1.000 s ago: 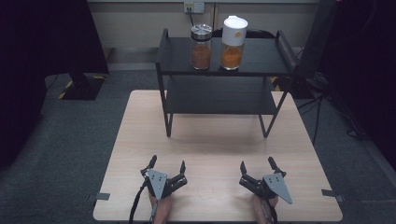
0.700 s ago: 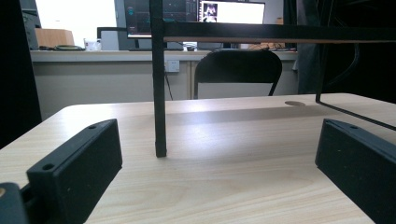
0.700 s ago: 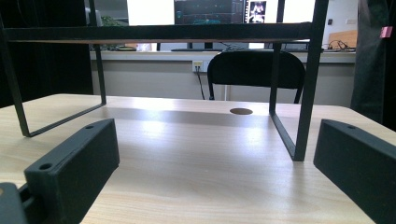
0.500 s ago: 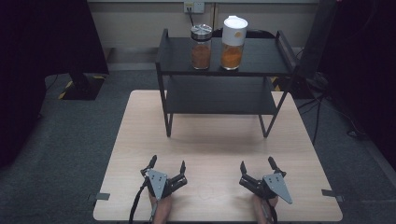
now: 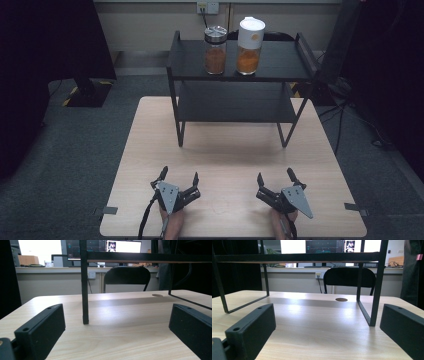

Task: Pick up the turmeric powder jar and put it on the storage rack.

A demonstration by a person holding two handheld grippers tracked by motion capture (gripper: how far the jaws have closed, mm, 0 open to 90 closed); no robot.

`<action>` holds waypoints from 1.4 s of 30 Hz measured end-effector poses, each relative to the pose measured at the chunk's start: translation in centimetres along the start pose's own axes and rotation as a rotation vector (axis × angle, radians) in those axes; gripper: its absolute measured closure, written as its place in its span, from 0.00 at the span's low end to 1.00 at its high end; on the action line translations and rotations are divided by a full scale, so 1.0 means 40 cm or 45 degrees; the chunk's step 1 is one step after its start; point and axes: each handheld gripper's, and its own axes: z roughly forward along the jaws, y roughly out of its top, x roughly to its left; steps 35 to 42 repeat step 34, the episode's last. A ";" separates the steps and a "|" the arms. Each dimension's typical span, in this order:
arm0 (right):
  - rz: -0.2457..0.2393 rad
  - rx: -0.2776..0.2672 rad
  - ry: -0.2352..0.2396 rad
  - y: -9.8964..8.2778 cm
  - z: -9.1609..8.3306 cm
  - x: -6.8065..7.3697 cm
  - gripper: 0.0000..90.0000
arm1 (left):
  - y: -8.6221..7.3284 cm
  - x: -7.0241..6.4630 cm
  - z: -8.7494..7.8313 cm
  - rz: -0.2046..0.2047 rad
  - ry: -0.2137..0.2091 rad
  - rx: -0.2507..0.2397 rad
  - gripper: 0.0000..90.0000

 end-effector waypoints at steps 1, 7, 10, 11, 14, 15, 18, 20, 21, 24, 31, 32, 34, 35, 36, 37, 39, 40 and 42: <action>0.000 0.000 0.000 0.000 0.000 0.000 0.00 | 0.000 0.000 0.000 0.000 0.000 0.000 0.00; 0.001 0.000 0.009 0.000 0.000 -0.003 0.00 | 0.000 0.000 0.000 0.000 0.000 0.000 0.00; 0.000 0.000 0.011 0.000 0.000 -0.003 0.00 | 0.000 0.000 0.000 0.000 0.000 -0.001 0.00; 0.001 0.000 0.012 0.000 0.000 -0.004 0.00 | 0.000 0.000 0.000 0.000 0.000 -0.001 0.00; 0.001 0.000 0.012 0.000 0.000 -0.004 0.00 | 0.000 0.000 0.000 0.000 0.000 -0.001 0.00; 0.001 0.000 0.012 0.000 0.000 -0.004 0.00 | 0.000 0.000 0.000 0.000 0.000 0.000 0.00; 0.001 0.000 0.012 0.000 0.000 -0.004 0.00 | 0.000 0.000 0.000 0.000 0.000 0.000 0.00; 0.001 0.000 0.013 0.000 0.000 -0.004 0.00 | 0.000 0.000 0.000 0.000 0.000 0.000 0.00; 0.001 0.000 0.014 0.000 0.000 -0.004 0.00 | 0.000 0.000 0.000 0.000 0.000 0.000 0.00; 0.001 0.000 0.015 0.000 0.000 -0.005 0.00 | 0.000 0.000 0.000 0.000 0.000 0.000 0.00; 0.001 0.000 0.016 0.000 0.000 -0.005 0.00 | 0.000 0.000 0.000 0.000 0.000 0.000 0.00; 0.001 0.000 0.016 0.000 0.000 -0.005 0.00 | 0.000 0.000 0.000 0.000 -0.001 0.000 0.00; 0.002 0.000 0.018 0.000 0.000 -0.006 0.00 | 0.000 0.002 0.000 0.000 -0.006 -0.001 0.00; 0.002 0.000 0.018 0.000 0.000 -0.006 0.00 | 0.000 0.002 0.000 0.000 -0.006 -0.001 0.00; 0.002 0.000 0.018 0.000 0.000 -0.006 0.00 | 0.000 0.002 0.000 0.000 -0.006 -0.001 0.00; 0.002 0.000 0.018 0.000 0.000 -0.006 0.00 | 0.000 0.002 0.000 0.000 -0.006 -0.001 0.00; 0.002 0.000 0.018 0.000 0.000 -0.006 0.00 | 0.000 0.002 0.000 0.000 -0.006 -0.001 0.00; 0.002 0.000 0.018 0.000 0.000 -0.006 0.00 | 0.000 0.002 0.000 0.000 -0.006 -0.001 0.00; 0.002 0.000 0.018 0.000 0.000 -0.006 0.00 | 0.000 0.002 0.000 0.000 -0.006 -0.001 0.00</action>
